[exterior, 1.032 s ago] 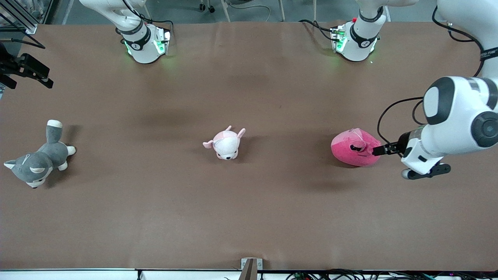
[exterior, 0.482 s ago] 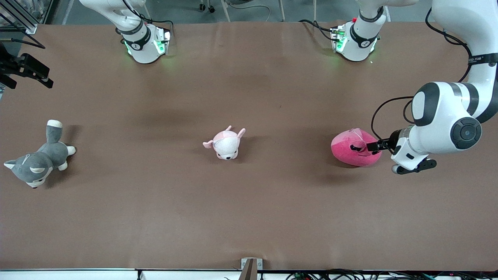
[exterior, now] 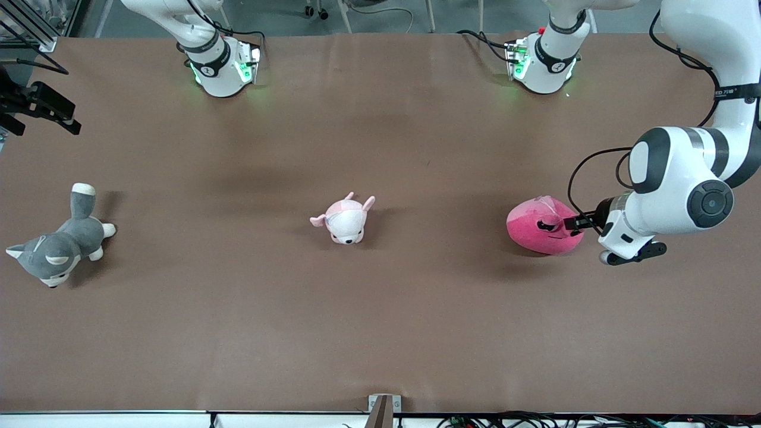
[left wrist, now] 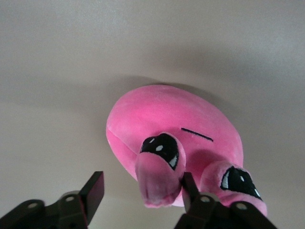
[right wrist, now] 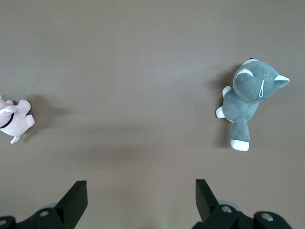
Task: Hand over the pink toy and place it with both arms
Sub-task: 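Reach the left gripper down to the hot-pink plush and grasp it, then lift the pink plush with the left gripper toward the table's middle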
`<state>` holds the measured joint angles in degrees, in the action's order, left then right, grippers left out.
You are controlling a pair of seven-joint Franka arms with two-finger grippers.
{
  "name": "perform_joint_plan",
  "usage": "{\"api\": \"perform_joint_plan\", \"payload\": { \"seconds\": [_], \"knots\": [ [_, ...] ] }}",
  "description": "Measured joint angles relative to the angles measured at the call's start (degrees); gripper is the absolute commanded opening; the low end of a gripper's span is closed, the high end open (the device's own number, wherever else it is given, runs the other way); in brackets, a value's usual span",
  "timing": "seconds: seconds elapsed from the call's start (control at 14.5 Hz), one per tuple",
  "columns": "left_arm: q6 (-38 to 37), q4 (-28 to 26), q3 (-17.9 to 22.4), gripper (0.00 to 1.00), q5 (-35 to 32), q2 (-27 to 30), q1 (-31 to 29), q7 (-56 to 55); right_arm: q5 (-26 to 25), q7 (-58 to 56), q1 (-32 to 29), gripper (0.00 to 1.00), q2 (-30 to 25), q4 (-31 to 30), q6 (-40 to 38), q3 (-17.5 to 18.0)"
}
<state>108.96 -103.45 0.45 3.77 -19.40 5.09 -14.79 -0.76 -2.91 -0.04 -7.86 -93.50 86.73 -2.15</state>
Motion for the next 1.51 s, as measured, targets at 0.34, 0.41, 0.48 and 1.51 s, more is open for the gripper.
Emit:
{"api": "perform_joint_plan", "payload": {
  "seconds": [0.34, 0.41, 0.48, 1.51],
  "knots": [
    [1.9, -0.6, -0.1, 0.04, 0.0, -0.2, 0.1, -1.3, 0.0, 0.0, 0.0, 1.00, 0.0, 0.0, -0.3, 0.0],
    [1.9, -0.6, -0.2, 0.02, 0.0, -0.2, 0.2, -2.6, 0.0, 0.0, 0.0, 1.00, 0.0, 0.0, -0.3, 0.0],
    [1.9, -0.6, -0.3, 0.01, 0.0, -0.2, 0.3, -4.0, 0.0, 0.0, 0.0, 1.00, 0.0, 0.0, -0.3, 0.0],
    [-19.8, 23.6, -15.9, 0.01, 2.7, 4.1, 4.2, -33.7, -0.2, 0.0, -0.3, 1.00, 1.0, -0.4, -0.3, -0.5]
  ]
}}
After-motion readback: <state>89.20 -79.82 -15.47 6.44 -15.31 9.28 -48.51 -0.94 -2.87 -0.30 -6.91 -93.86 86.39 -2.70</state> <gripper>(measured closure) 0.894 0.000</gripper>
